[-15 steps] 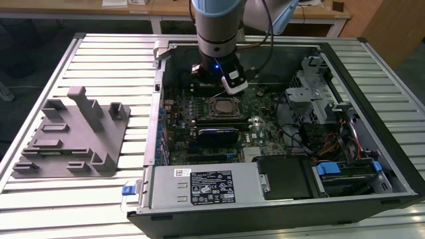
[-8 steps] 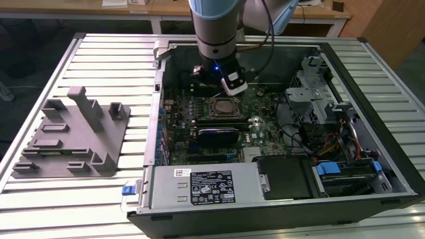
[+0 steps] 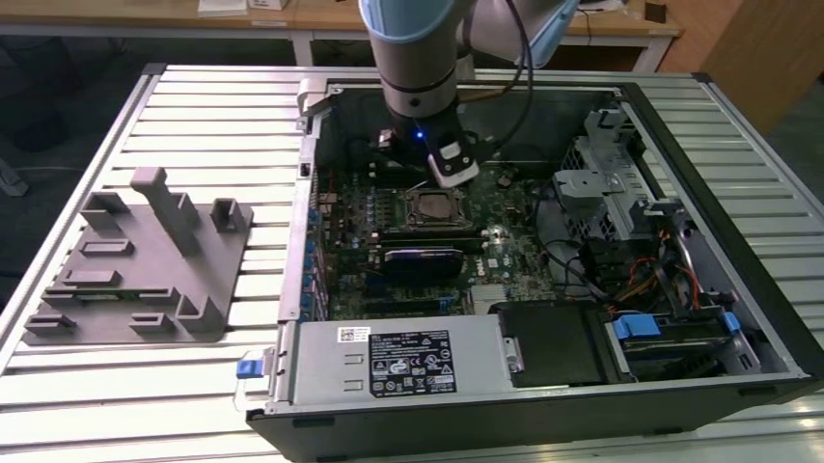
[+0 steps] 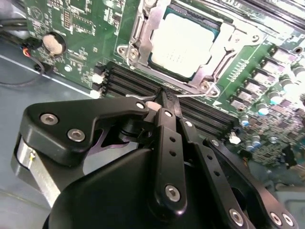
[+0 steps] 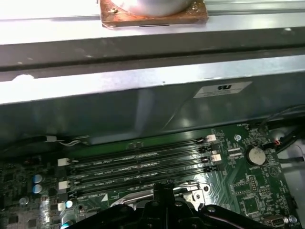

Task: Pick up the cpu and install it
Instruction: 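Install the first cpu locking lever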

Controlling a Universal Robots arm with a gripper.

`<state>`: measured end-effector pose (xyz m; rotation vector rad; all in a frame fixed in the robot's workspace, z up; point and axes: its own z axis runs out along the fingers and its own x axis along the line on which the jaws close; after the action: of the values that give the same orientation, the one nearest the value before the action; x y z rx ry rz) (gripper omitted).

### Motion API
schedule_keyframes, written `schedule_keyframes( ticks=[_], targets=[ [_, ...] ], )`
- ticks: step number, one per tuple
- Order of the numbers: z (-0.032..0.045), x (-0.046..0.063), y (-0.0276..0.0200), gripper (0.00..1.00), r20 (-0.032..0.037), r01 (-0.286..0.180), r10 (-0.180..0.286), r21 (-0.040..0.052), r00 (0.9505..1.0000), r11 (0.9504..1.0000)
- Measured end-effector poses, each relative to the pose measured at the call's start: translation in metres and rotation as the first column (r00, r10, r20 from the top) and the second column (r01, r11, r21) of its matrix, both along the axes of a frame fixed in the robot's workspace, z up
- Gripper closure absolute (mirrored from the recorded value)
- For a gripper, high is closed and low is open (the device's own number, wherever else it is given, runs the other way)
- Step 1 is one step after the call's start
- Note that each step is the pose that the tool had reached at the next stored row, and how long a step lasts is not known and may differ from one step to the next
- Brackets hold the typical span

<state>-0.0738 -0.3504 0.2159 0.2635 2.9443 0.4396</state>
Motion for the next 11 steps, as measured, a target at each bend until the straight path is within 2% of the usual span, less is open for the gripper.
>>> schedule_keyframes(
  ticks=[5,8,11],
  targets=[
    [-0.0025,0.0,0.0,0.89,0.0173,0.025,-0.025,0.001,0.9995,0.9997],
    [-0.0039,0.0,0.0007,0.89,0.0197,0.03,-0.03,0.007,0.9993,0.9995],
    [-0.005,-0.0001,0.0027,0.89,0.0199,0.033,-0.033,0.0074,0.9993,0.9994]
  ],
)
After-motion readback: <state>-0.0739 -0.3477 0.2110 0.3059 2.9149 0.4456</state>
